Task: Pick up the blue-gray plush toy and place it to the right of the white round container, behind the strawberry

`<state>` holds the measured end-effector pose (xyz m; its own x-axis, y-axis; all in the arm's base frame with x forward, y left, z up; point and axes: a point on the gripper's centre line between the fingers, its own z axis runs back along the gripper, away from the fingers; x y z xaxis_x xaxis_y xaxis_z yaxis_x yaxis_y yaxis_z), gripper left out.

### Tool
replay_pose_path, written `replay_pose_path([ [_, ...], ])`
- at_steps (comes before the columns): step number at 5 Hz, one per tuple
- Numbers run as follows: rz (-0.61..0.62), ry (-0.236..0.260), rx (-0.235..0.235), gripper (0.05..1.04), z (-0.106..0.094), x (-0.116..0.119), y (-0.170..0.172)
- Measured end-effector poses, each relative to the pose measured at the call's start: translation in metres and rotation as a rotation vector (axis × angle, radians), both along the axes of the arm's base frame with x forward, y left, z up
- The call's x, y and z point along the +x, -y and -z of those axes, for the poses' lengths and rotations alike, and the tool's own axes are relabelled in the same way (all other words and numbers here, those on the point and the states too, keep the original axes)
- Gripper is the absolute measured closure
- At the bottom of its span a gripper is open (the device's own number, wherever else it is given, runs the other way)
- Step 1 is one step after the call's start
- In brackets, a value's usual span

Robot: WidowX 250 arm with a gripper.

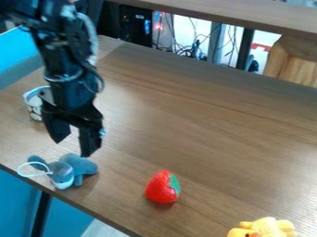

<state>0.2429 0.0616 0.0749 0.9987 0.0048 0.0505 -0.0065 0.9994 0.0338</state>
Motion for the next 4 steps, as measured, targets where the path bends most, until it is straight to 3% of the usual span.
replay_pose_path([
  [1,-0.066,-0.026,0.153,0.082,0.008,-0.002,-0.005],
  [2,-0.09,-0.115,0.207,0.082,0.025,-0.008,-0.011],
  [3,-0.092,-0.149,0.239,0.082,0.033,-0.012,-0.016],
  [4,-0.048,-0.207,0.197,0.082,0.049,-0.016,-0.011],
])
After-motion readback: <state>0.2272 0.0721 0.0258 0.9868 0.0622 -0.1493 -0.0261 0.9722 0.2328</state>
